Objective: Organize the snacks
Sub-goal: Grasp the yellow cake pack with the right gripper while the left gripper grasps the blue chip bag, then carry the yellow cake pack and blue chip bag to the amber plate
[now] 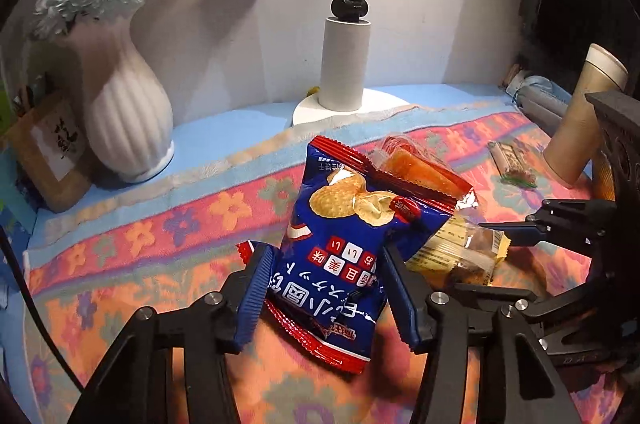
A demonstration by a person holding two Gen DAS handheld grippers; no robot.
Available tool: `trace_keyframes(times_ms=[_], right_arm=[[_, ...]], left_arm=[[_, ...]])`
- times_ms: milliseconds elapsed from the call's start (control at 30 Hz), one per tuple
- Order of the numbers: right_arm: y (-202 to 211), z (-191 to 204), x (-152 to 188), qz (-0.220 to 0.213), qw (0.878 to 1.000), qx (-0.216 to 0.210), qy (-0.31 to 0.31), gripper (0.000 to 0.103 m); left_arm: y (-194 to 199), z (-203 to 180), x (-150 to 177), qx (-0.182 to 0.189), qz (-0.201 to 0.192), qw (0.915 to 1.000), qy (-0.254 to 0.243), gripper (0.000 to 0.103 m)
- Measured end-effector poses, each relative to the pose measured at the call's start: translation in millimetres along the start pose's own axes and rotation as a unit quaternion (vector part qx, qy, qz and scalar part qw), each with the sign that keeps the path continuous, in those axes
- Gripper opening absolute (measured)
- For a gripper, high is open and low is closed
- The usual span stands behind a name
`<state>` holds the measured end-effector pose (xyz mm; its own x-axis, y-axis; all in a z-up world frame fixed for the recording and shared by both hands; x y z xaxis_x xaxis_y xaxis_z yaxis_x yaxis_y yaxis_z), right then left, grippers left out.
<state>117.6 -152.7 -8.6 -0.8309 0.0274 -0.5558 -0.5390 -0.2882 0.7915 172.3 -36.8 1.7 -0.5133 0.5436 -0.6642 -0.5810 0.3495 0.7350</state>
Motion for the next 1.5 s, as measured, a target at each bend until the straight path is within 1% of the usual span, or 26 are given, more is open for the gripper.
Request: trace_keyframes(times_ms=[133,300,433,500,567,633,700,767,800,833,900,1033,1100,1200,1267,1300,1367,1433,1500], right_arm=[[25.4,2.6,31.5,0.017,1.0,-0.02,-0.012,0.055],[63.0,0.6,80.0,0.031,0.999,-0.008,-0.023,0.055],[87.8,-5.0,111.4,0.036,0.999,0.0,-0.041,0.055],[97.3,-7.8,121.6,0.037,0.998,-0.004,-0.054,0.056],[105.2,-9.2,131.1,0.039,0.997,-0.008,-0.065,0.058],[109.7,-10.0,137.9,0.039,0.997,-0.006,-0.069,0.059],[112.4,-9.1,141.0,0.037,0.997,-0.005,-0.069,0.063],[114.4,-9.5,142.2,0.039,0.996,-0.009,-0.074,0.067],[115.3,-9.7,141.5,0.038,0.996,-0.011,-0.076,0.068],[115.0,-9.5,140.8,0.037,0.996,-0.011,-0.077,0.069],[113.9,-10.9,139.0,0.034,0.997,-0.002,-0.075,0.07],[108.5,-10.8,134.4,0.028,0.998,0.014,-0.062,0.07],[104.0,-9.9,131.7,0.029,0.998,0.015,-0.056,0.071],[99.8,-6.5,130.6,0.024,0.999,0.025,-0.042,0.072],[98.3,-3.4,132.3,0.02,0.999,0.036,-0.027,0.072],[97.5,-1.7,133.6,0.016,0.999,0.042,-0.019,0.072],[96.6,-0.2,135.9,0.008,0.999,0.053,-0.01,0.071],[97.4,3.0,137.7,-0.001,0.998,0.061,-0.001,0.059],[99.4,5.5,138.2,-0.006,0.998,0.066,0.005,0.056]], left_arm=[[24.9,-10.6,21.2,-0.015,0.013,0.9998,0.009,0.052],[60.2,-33.8,55.8,-0.025,0.033,0.999,0.019,0.052],[85.7,-59.2,81.5,-0.026,0.059,0.9975,0.029,0.052],[97.1,-70.9,90.3,-0.009,0.069,0.9967,0.04,0.052],[105.4,-85.7,96.6,0.023,0.077,0.9956,0.048,0.053],[109.8,-97.4,100.6,0.035,0.082,0.9949,0.047,0.057],[114.0,-105.8,102.2,0.029,0.078,0.996,0.034,0.062],[117.6,-106.2,100.2,0.016,0.064,0.9977,0.019,0.071],[119.8,-103.3,99.5,0.01,0.055,0.9983,0.018,0.081],[121.4,-100.6,97.9,-0.002,0.044,0.9988,0.018,0.088],[118.3,-92.6,94.2,-0.005,0.033,0.9993,0.016,0.089],[103.2,-90.8,93.9,0.025,0.039,0.9987,0.02,0.089],[95.4,-93.7,96.4,0.036,0.042,0.9982,0.025,0.091],[88.4,-99.0,100.0,0.059,0.043,0.9965,0.04,0.091],[83.2,-107.4,104.7,0.065,0.05,0.9961,0.034,0.091],[81.9,-110.5,106.4,0.066,0.051,0.9961,0.029,0.087],[84.7,-115.9,107.9,0.062,0.039,0.9971,0.022,0.078],[88.9,-116.4,107.1,0.055,0.032,0.9977,0.023,0.069],[93.2,-116.0,106.6,0.056,0.025,0.9978,0.026,0.065]])
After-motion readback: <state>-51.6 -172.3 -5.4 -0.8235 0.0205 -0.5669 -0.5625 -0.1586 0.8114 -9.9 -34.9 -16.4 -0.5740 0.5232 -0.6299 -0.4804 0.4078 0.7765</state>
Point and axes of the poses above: each gripper's, at about its wrist camera, not at the fingertips, and y roughly against the way its jaws point, z to its left, x to its underside, the point moved 5 cm from there along -y, roughly the way its jaws point, and after that the axes turned 13 degrees about -y, right-handed, at the moved point
